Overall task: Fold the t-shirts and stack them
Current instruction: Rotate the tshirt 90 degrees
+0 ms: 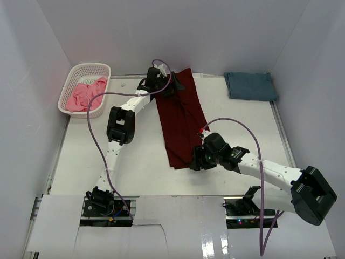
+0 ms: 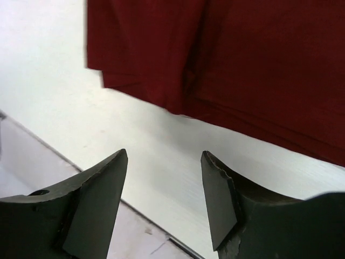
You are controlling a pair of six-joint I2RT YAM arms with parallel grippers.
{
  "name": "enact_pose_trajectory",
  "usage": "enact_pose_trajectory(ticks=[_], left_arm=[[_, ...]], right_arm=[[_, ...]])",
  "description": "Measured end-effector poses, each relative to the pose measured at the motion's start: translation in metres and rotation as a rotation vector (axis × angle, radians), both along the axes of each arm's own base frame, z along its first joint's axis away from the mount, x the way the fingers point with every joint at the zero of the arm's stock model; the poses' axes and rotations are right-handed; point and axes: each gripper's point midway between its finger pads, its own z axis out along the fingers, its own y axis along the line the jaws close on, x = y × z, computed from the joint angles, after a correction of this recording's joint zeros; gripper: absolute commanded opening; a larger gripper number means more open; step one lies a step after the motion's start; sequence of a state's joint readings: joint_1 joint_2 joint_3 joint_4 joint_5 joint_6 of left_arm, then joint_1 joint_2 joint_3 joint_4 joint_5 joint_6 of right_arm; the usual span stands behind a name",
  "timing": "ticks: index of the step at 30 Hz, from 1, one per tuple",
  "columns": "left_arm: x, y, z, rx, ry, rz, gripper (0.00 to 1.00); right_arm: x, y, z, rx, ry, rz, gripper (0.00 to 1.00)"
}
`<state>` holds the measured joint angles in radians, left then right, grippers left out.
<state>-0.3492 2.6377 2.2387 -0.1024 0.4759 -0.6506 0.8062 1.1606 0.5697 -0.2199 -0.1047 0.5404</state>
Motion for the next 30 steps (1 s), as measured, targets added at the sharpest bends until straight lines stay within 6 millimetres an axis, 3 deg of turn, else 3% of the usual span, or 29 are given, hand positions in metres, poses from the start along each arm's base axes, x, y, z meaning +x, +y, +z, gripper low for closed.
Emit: enact_pose_trajectory(ticks=[2, 5, 7, 8, 9, 10, 12, 15, 18, 22, 25, 28, 30], left_arm=[[0.001, 0.005, 0.012, 0.037, -0.005, 0.024, 0.95], [-0.007, 0.021, 0.038, 0.139, -0.021, 0.088, 0.96], [-0.027, 0.032, 0.059, 0.224, -0.035, 0.128, 0.97], [-0.038, 0.035, 0.073, 0.265, -0.059, 0.145, 0.98], [-0.053, 0.033, 0.086, 0.303, -0.081, 0.154, 0.98], [-0.067, 0.029, 0.097, 0.327, -0.103, 0.153, 0.98], [-0.106, 0.011, 0.112, 0.357, -0.141, 0.121, 0.98], [-0.173, -0.012, 0.107, 0.377, -0.151, 0.028, 0.98], [-0.230, -0.007, 0.081, 0.412, -0.110, -0.042, 0.98], [-0.275, 0.040, 0.063, 0.427, -0.080, -0.025, 0.98], [-0.300, 0.068, 0.081, 0.381, -0.114, 0.015, 0.98], [-0.326, 0.077, 0.103, 0.294, -0.158, 0.027, 0.98], [-0.345, 0.077, 0.103, 0.241, -0.162, 0.017, 0.98]], right_arm=[[0.005, -0.008, -0.002, -0.046, -0.020, -0.022, 0.66], [0.018, -0.016, 0.001, -0.125, -0.063, -0.044, 0.77], [0.028, -0.015, 0.008, -0.153, -0.094, -0.038, 0.82], [0.034, -0.012, 0.012, -0.161, -0.110, -0.027, 0.95], [0.039, -0.008, 0.015, -0.164, -0.122, -0.020, 0.99], [0.042, -0.007, 0.017, -0.168, -0.135, -0.002, 0.90], [0.046, -0.006, 0.021, -0.171, -0.157, 0.029, 0.90], [0.052, -0.012, 0.026, -0.170, -0.177, 0.022, 0.90], [0.065, -0.021, 0.038, -0.152, -0.214, -0.030, 0.90], [0.077, -0.031, 0.054, -0.133, -0.258, -0.089, 0.90], [0.084, -0.036, 0.058, -0.147, -0.268, -0.117, 0.90], [0.086, -0.043, 0.055, -0.161, -0.253, -0.134, 0.91], [0.089, -0.048, 0.050, -0.165, -0.230, -0.152, 0.91]])
